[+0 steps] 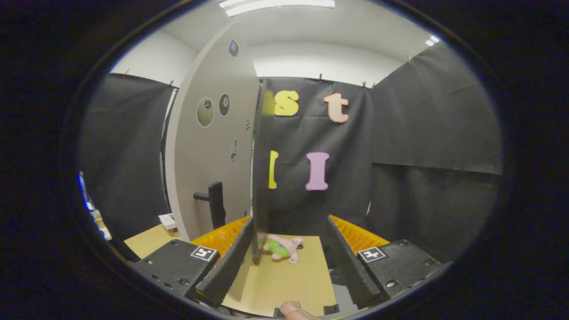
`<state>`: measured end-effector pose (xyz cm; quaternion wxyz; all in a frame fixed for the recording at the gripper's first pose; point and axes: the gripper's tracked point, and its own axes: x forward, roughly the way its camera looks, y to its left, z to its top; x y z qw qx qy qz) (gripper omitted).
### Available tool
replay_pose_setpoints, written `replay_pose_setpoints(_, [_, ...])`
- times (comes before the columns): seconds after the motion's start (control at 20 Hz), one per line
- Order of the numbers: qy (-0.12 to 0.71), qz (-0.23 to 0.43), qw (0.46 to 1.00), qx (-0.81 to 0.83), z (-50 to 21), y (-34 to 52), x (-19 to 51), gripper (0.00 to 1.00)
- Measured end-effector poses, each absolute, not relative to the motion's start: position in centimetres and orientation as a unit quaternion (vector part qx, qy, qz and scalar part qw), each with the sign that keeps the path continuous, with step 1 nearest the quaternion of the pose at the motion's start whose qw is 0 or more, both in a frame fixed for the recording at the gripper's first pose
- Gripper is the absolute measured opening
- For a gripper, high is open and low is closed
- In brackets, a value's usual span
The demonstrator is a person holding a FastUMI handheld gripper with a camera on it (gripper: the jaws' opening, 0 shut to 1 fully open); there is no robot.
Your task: Open the shoe cabinet door, grab the shoes and put them into the shoe cabinet, then close the shoe cabinet door.
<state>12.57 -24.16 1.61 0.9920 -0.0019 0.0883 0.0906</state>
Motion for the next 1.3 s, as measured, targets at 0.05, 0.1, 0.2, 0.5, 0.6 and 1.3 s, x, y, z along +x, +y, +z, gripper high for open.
replay_pose_setpoints(0.05, [0.091, 0.118, 0.989, 0.003, 1.1, -22.0, 12.7, 1.00])
replay_pose_setpoints(0.1, [0.100, 0.133, 0.986, 0.000, 0.4, -20.9, 12.9, 1.00])
replay_pose_setpoints(0.2, [0.094, 0.119, 0.988, -0.018, 0.7, -21.1, 13.3, 0.97])
replay_pose_setpoints(0.5, [0.096, 0.136, 0.986, -0.021, 0.6, -16.6, 12.5, 0.94])
replay_pose_setpoints(0.6, [0.093, 0.136, 0.986, -0.029, 0.9, -15.0, 12.4, 0.94])
replay_pose_setpoints(1.3, [0.108, 0.132, 0.984, -0.050, 0.5, -4.3, 15.3, 0.93])
